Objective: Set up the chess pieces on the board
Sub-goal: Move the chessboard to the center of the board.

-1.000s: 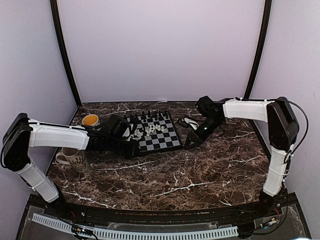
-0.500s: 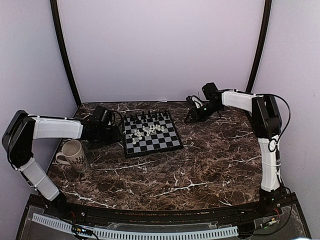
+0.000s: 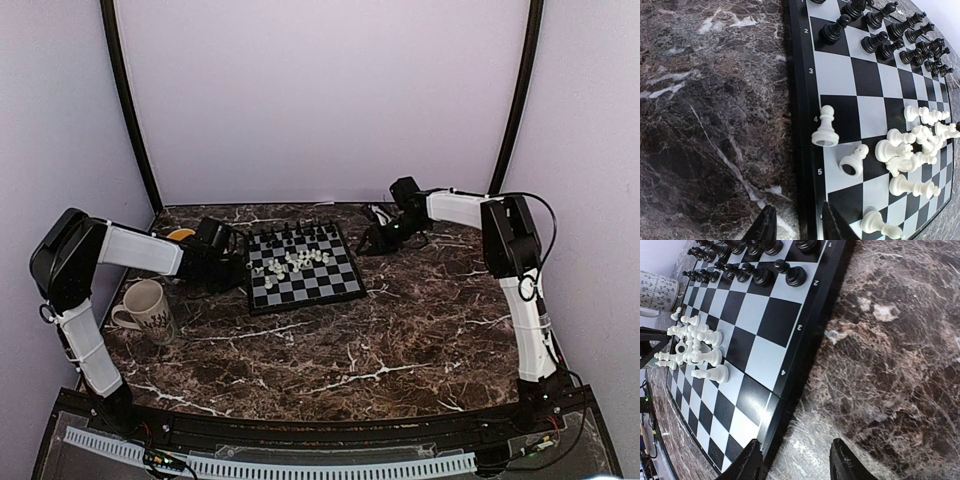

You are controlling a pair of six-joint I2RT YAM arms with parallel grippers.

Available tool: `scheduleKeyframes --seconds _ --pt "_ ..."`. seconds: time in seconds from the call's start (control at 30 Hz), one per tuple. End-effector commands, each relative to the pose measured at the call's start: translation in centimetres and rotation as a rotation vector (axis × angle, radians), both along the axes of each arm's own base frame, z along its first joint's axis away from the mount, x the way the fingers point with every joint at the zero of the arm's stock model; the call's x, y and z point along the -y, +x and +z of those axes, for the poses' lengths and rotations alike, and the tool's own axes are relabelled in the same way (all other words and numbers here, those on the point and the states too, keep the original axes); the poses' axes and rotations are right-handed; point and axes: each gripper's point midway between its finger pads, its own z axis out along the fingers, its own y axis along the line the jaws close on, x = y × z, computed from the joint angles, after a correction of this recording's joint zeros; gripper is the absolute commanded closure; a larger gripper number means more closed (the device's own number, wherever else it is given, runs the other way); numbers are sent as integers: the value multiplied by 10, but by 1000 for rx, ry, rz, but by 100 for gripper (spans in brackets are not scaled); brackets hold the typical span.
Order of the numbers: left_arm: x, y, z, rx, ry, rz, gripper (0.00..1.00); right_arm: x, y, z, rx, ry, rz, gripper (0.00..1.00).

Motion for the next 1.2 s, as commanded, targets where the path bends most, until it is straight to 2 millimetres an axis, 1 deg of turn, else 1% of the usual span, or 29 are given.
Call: scheduleKeyframes --seconds 0.0,0.1,0.3,0.43,0.53,0.67,0.87,1.07,1.17 --pt "8 12 6 31 -44 -3 67 -16 -2 -6 -15 32 24 55" --pt "9 13 2 23 -51 -1 68 -21 -6 -12 -32 26 38 56" --pt "10 9 -6 0 -60 2 70 -27 -17 -24 -46 -9 59 57" --pt "13 6 -9 -8 -74 -14 75 -30 -27 -31 -67 -12 78 62" --pt "15 4 -13 -22 -84 -22 81 -31 -38 -34 -85 -12 96 67" --pt "17 -2 -19 -53 -89 -31 87 -31 -54 -35 -102 -13 118 76" --pt "31 -15 -27 -80 -104 -79 90 -31 -78 -34 -117 -12 160 83" --pt "51 -32 -32 -103 -108 -128 91 -33 -105 -32 -141 -11 214 85" --pt "54 -41 -37 -121 -94 -138 91 -31 -113 -30 -143 -14 227 85"
